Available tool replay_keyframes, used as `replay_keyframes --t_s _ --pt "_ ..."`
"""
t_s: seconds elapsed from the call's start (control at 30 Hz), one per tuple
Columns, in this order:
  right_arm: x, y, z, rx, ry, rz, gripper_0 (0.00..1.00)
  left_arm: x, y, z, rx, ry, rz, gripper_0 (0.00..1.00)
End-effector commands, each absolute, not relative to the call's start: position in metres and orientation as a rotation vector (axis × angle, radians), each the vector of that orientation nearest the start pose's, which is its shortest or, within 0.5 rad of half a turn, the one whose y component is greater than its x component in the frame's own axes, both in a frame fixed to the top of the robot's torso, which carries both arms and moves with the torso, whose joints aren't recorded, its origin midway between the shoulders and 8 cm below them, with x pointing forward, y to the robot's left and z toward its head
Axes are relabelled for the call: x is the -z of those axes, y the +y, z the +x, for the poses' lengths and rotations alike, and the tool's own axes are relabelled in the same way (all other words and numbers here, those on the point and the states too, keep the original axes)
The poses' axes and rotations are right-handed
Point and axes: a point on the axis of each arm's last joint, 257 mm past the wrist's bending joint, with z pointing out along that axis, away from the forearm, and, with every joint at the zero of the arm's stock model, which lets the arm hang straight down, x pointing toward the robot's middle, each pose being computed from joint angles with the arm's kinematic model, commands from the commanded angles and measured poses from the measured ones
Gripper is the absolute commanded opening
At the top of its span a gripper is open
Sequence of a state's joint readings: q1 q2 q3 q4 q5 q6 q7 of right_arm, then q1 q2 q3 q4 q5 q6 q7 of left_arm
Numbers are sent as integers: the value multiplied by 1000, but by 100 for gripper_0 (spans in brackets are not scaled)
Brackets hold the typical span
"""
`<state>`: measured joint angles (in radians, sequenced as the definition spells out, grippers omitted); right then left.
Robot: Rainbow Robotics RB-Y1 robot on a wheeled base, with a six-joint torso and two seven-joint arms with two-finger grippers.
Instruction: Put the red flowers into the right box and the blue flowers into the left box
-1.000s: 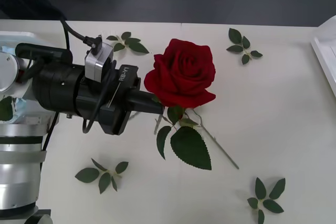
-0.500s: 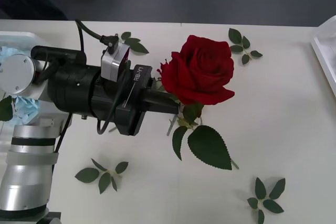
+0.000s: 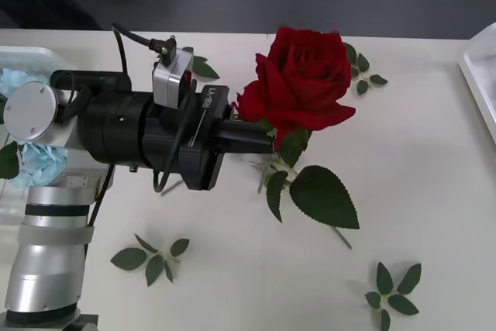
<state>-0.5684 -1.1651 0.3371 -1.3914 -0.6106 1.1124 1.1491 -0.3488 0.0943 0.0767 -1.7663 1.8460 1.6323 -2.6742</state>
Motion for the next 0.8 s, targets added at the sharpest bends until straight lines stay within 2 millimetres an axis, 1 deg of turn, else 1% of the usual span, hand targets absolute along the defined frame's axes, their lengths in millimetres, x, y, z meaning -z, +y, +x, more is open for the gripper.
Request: replay_keyframes --t_s 0.03,0.07,0.13,0.17,0.2,0.27,0.3,0.37,0.4,0.5,0.53,0.57,0.6,0.63,0.67,0.7,0.8 --pt "109 -495 563 388 2273 250 59 12 -25 303 1335 880 1261 0" --pt "109 -477 564 341 2267 272 59 10 -25 304 1335 877 1256 1" --pt "108 -455 566 286 2255 287 59 9 -25 305 1334 875 1253 0" --pt "106 -433 565 241 2249 295 59 6 -26 304 1329 867 1256 1" --pt "105 -427 564 232 2248 300 59 6 -26 304 1327 866 1253 1" --pt "100 -397 559 193 2245 273 59 0 -28 305 1313 858 1246 0" --pt "101 -388 557 179 2246 265 59 -2 -29 304 1309 854 1245 0" --pt "105 -350 547 125 2250 230 59 -8 -31 303 1287 842 1246 0" --pt "109 -335 542 107 2255 198 59 -9 -30 304 1275 843 1247 0" --pt "124 -285 529 49 2265 49 59 -15 -32 304 1246 838 1244 0" --pt "132 -258 521 10 2258 -45 59 -15 -33 305 1240 844 1247 0" --pt "135 -243 517 -7 2245 -107 59 -15 -33 305 1239 846 1247 0" --pt "137 -233 515 -19 2233 -148 59 -15 -34 305 1241 846 1248 1" --pt "142 -214 509 -49 2209 -226 59 -15 -34 305 1245 846 1246 0" --pt "144 -200 504 -73 2186 -281 59 -14 -34 305 1248 850 1246 0" --pt "147 -181 499 -101 2144 -367 59 -15 -35 305 1257 851 1241 0" --pt "152 -141 487 -204 2027 -544 59 -17 -34 304 1296 852 1220 0"
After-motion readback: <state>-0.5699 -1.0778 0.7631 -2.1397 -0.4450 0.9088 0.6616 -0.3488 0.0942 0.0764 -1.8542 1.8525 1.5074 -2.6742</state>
